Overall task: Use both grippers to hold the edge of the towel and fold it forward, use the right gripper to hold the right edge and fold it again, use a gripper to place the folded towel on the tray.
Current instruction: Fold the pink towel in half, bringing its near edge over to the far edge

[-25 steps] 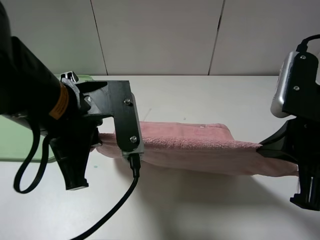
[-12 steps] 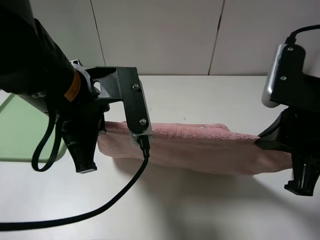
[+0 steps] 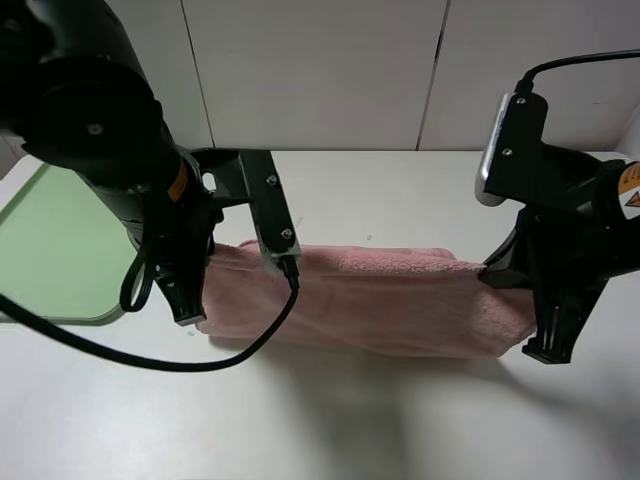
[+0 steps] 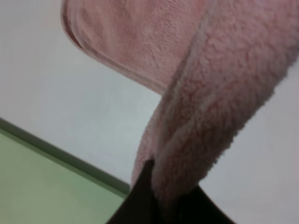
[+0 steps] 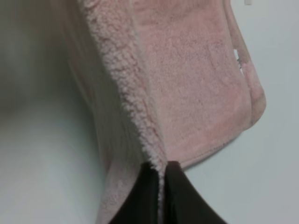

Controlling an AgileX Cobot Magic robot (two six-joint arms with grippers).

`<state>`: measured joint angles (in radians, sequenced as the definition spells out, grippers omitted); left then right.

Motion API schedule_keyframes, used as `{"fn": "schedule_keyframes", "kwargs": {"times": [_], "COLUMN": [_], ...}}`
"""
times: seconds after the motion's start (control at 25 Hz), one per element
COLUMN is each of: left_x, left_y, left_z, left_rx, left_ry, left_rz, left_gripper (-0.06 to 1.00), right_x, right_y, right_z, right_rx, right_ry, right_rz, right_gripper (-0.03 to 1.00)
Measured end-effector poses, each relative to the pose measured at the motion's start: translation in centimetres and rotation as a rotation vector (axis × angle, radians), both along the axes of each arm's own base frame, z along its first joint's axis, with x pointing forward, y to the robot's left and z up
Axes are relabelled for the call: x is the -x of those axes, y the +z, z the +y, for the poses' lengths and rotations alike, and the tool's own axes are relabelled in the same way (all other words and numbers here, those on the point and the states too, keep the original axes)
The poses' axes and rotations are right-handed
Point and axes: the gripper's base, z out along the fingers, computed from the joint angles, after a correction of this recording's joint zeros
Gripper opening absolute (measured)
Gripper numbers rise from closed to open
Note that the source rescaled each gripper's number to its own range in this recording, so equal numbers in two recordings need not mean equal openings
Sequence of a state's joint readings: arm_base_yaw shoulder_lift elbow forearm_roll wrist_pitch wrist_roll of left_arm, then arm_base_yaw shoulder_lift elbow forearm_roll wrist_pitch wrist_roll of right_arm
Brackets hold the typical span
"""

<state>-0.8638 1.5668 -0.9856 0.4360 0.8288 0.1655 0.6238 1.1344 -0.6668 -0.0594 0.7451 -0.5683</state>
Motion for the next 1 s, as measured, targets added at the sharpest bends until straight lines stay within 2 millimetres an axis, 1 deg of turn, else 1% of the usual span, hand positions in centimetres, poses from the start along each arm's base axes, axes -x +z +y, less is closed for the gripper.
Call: {"fn": "schedule_keyframes", "kwargs": {"times": [0.16, 0.36, 0.52, 0.64, 0.76, 1.0], "left_x": [-0.8, -1.5, -2.3, -2.8, -3.3, -4.8], "left_y": [-0.5, -0.7, -1.3, -2.2, -2.9, -3.0], "left_z": [0.2, -0.7, -1.5, -1.9, -2.0, -1.0], "left_rx": [0.014, 0.033, 0.024, -0.002, -0.021, 0.003], "left_ry": [0.001, -0.025, -0.03, -0.034, -0.029, 0.022], "left_rz": [0.004, -0.002, 0.004, 0.017, 0.03, 0.023], "left_gripper": [0.0, 0.0, 0.0, 0.0, 0.0, 0.0], "right_x": [-1.0, -2.5, -3.1, -3.3, -3.7, -4.8], "right_y": [-0.7, -1.6, -1.9, -2.0, -2.5, -4.4], "right_z": [-0.2, -1.3, -1.8, -1.7, -1.5, -0.9], "right_rx": [0.01, 0.016, 0.005, -0.001, 0.002, 0.009], "right_ry": [-0.031, -0.085, -0.098, -0.09, -0.086, -0.086], "right_rz": [0.012, 0.036, 0.049, 0.033, 0.045, 0.071], "right_gripper": [0.0, 0.0, 0.0, 0.0, 0.0, 0.0]}}
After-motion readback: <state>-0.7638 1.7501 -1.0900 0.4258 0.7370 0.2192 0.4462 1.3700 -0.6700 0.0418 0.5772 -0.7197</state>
